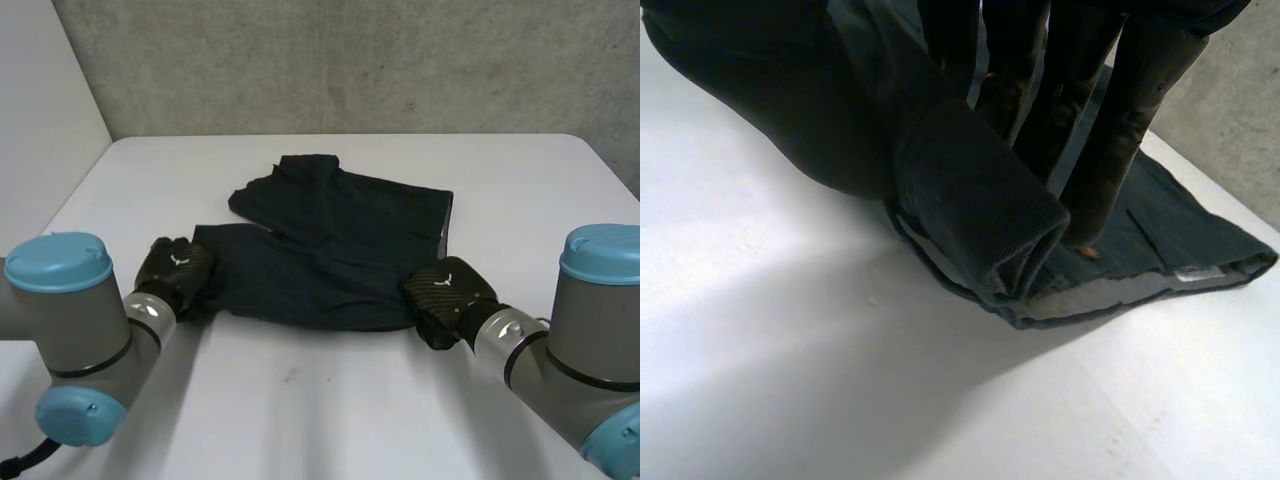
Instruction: Fold the shorts.
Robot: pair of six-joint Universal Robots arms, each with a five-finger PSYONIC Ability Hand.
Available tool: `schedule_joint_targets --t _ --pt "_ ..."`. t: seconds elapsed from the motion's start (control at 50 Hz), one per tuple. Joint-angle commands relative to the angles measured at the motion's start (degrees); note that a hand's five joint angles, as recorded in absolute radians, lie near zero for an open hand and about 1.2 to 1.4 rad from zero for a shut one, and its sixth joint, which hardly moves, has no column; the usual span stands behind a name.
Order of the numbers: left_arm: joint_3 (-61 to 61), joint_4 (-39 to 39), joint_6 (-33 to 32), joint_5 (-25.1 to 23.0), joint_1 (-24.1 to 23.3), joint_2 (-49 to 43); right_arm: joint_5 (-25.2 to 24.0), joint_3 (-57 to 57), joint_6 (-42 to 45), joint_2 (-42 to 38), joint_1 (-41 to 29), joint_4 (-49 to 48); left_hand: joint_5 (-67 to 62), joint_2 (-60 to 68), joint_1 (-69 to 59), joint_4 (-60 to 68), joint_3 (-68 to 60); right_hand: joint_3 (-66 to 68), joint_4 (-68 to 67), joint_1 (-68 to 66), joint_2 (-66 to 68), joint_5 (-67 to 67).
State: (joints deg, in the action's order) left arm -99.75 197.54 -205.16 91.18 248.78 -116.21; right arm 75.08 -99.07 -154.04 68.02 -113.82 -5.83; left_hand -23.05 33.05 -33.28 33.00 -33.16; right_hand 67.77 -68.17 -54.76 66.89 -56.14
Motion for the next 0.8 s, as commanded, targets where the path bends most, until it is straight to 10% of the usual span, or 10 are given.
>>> schedule_joint_targets --t 0.02,0.1,0.46,0.6,0.8 --pt "-2.37 -2.16 0.29 -0.83 -0.58 2.04 -0.73 0.02 -1.35 -0.08 0.0 -0.15 -19.54 19.54 -19.31 19.59 -19.43 12.23 -11.83 -25.24 13.11 -13.86" --pt "-3.78 -3.82 0.02 -0.83 -0.67 4.32 -0.11 0.8 -0.82 -0.08 0.0 0.29 -46.91 46.91 -46.69 46.96 -46.8 12.23 -11.83 -25.24 13.11 -13.86" --pt "-14.24 -46.52 -17.9 -1.35 -1.19 22.95 -0.11 0.03 28.43 5.35 1.75 45.07 -46.95 46.95 -46.72 47.0 -46.84 12.23 -11.83 -25.24 13.11 -13.86" --pt "-7.75 -44.97 -19.4 -2.15 -0.84 23.23 -3.18 1.94 29.51 7.47 3.6 46.09 -46.95 46.95 -46.72 47.0 -46.84 12.23 -11.83 -25.24 13.11 -13.86" --pt "16.5 -22.65 -19.14 -1.44 -3.04 2.42 -2.32 17.14 12.02 -1.66 3.08 30.01 -46.95 46.95 -46.72 47.0 -46.84 12.23 -11.83 -25.24 13.11 -13.86"
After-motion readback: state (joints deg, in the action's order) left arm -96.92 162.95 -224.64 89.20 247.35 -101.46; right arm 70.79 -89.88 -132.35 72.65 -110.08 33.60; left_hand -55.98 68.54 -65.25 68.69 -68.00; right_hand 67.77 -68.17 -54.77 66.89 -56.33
